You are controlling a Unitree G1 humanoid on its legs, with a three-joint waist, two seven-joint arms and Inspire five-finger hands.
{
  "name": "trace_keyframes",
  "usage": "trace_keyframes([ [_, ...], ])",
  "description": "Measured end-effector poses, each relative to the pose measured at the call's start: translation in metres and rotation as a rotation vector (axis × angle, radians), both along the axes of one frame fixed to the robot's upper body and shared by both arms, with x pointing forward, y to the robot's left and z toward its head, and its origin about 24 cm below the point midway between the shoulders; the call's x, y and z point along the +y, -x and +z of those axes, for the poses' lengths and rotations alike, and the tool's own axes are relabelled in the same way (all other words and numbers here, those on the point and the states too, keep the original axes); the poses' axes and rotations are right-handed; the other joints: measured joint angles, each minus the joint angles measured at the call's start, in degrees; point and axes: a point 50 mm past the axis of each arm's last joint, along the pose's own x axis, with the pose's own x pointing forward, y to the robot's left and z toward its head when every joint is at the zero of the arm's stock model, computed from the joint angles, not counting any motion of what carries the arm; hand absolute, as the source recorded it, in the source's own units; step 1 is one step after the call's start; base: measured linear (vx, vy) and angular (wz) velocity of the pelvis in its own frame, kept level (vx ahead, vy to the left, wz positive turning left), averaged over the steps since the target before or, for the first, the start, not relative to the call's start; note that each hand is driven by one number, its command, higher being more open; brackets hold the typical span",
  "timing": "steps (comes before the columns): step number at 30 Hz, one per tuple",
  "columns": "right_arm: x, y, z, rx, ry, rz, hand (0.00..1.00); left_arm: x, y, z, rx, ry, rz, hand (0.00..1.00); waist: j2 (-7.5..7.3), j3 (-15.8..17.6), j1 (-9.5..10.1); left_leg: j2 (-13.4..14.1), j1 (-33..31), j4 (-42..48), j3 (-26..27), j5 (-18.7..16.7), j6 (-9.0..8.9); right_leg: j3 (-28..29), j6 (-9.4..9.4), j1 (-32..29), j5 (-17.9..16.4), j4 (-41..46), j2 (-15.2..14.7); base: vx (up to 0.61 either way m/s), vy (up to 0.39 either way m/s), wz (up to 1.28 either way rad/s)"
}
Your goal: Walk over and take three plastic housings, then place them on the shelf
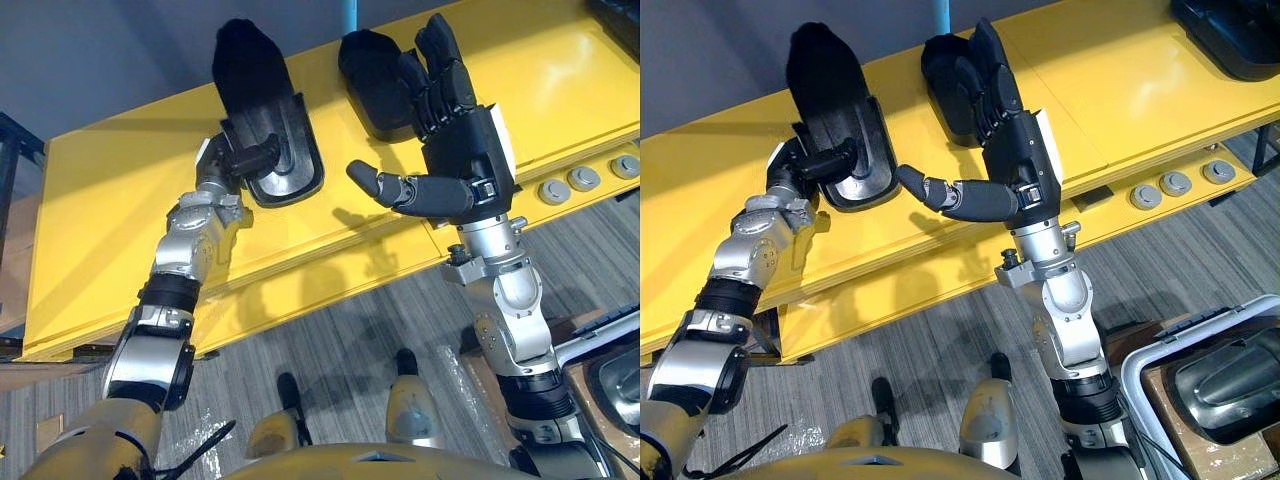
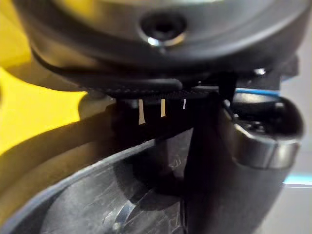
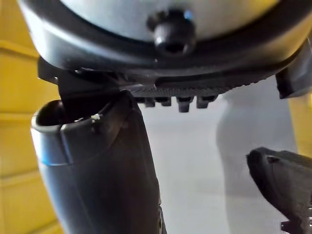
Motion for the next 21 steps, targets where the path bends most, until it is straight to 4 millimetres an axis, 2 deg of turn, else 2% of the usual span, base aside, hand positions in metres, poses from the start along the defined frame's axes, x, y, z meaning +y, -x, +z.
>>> trace_keyframes([
  [12, -0.002, 0.001, 0.000, 0.003, -0.010, -0.010, 1.00, 0.008, -0.004, -0.009, 0.082, -0.035, 0.090, 1.00, 0.22, -0.09, -1.32, 0.35, 3.61, -1.63, 1.08, 0.15, -0.30, 0.52, 0.22, 2.95, 0.17, -1.43, 0.60, 0.00, -0.001, -0.03],
  [16, -0.010, 0.001, -0.001, 0.005, -0.019, -0.045, 1.00, 0.013, -0.004, -0.010, 0.095, -0.040, 0.177, 1.00, 0.52, -0.28, -1.87, 0.57, 3.99, -1.60, 1.28, 0.08, -0.37, 0.62, 0.44, 3.54, 0.34, -2.32, 0.93, 0.00, -0.003, -0.03],
  [21, -0.018, 0.005, -0.011, 0.045, -0.020, -0.078, 1.00, 0.027, -0.001, -0.014, 0.107, -0.026, 0.339, 1.00, 0.65, -0.74, -2.03, 0.66, 4.84, -1.46, 1.32, -0.11, -0.53, 0.37, 0.49, 4.91, 0.45, -3.29, 1.03, 0.00, 0.000, 0.00],
])
